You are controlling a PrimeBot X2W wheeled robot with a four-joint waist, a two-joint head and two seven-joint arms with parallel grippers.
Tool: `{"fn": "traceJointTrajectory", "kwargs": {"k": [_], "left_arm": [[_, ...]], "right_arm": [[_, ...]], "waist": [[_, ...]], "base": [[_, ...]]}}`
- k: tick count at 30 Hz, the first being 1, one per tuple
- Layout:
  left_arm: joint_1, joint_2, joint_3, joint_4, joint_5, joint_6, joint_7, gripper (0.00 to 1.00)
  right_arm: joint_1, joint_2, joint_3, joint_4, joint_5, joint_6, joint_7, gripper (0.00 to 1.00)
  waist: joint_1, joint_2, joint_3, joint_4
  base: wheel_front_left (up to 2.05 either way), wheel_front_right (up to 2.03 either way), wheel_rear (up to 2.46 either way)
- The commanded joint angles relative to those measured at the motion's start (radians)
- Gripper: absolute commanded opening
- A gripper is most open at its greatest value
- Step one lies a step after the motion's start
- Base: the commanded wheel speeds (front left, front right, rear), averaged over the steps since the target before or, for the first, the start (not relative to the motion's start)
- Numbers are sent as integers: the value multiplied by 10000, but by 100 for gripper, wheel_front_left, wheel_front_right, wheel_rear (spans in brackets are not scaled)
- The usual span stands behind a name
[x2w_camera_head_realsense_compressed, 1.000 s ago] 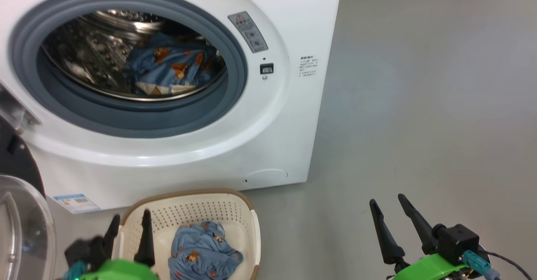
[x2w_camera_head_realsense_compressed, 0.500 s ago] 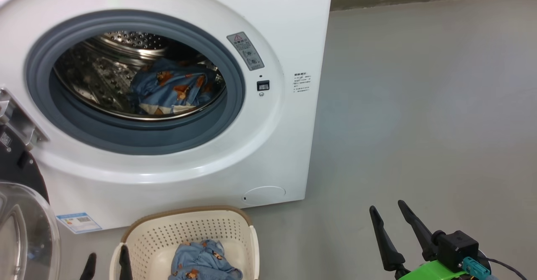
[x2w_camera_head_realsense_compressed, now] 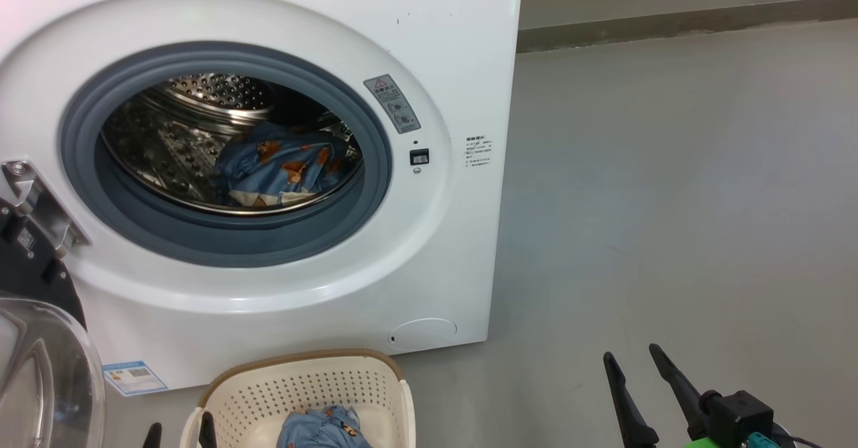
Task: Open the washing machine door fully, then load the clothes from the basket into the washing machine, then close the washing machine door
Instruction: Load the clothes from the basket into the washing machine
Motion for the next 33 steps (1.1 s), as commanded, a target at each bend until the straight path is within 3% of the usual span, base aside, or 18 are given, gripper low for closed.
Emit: {"fn": "traceJointTrajectory", "kwargs": {"k": [1, 33], "left_arm": [[-66, 42, 268, -305, 27, 18, -64, 100], [-260, 40, 20, -448, 399, 41, -65, 100]], "right_arm": [[-117, -64, 245, -239, -69, 62, -49, 100], [-372, -37, -28, 279, -6, 62, -49, 100]], "waist": [[0, -1, -3, 11], [0, -1, 599, -10]], "base": [[0, 0, 0], [0, 0, 0]]}}
